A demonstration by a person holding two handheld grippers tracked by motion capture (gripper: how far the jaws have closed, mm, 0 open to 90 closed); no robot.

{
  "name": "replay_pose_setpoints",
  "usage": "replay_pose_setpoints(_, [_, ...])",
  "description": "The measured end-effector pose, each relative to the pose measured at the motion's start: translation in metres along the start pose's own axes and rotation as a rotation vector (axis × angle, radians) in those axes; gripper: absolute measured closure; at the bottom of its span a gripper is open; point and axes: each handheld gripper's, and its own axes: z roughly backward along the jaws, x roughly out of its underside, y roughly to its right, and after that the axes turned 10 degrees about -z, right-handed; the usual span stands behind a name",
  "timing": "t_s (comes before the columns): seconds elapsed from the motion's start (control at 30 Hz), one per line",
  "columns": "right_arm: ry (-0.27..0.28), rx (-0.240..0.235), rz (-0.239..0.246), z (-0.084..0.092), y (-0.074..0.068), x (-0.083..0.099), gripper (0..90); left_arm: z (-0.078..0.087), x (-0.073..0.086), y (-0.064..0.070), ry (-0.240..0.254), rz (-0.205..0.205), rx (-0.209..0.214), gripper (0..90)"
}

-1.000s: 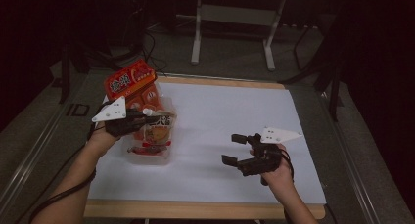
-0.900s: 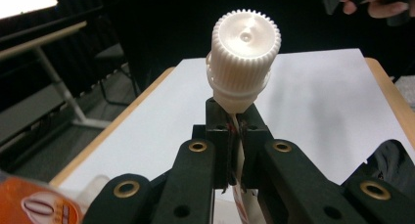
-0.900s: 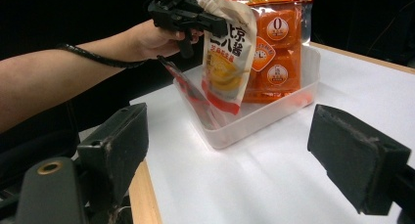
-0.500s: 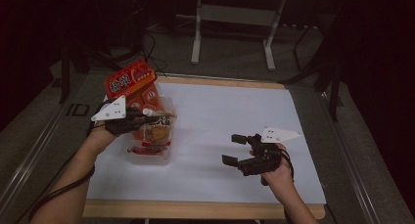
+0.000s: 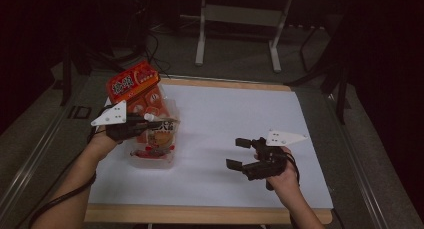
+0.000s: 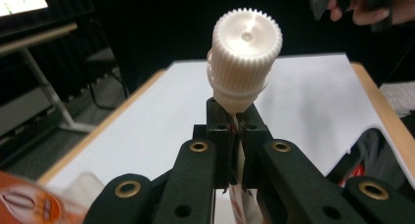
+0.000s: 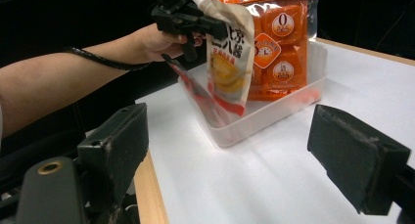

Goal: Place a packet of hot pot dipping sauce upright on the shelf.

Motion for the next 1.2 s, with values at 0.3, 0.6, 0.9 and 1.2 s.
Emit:
replay_pose_setpoints(0.3, [0.000, 0.000, -0.004, 0.000, 0.001, 0.000, 15.2, -0.009, 0.023, 0.011, -0.074, 0.041, 0.037, 85.9])
replay_pose_setpoints(0.6, [0.000, 0.000, -0.001, 0.000, 0.000, 0.000, 15.2, -0.001, 0.018, 0.013, -0.086, 0.107, -0.021, 58.8])
replay_pose_setpoints(0.9, [-0.002, 0.004, 0.002, 0.000, 0.000, 0.000, 15.2, 0.001, 0.009, 0.014, -0.085, 0.160, -0.028, 46.3])
replay_pose_setpoints(1.2, [-0.001, 0.007, 0.000, 0.001, 0.001, 0.000, 15.2, 0.006, -0.014, 0.014, -0.047, 0.197, -0.009, 36.8])
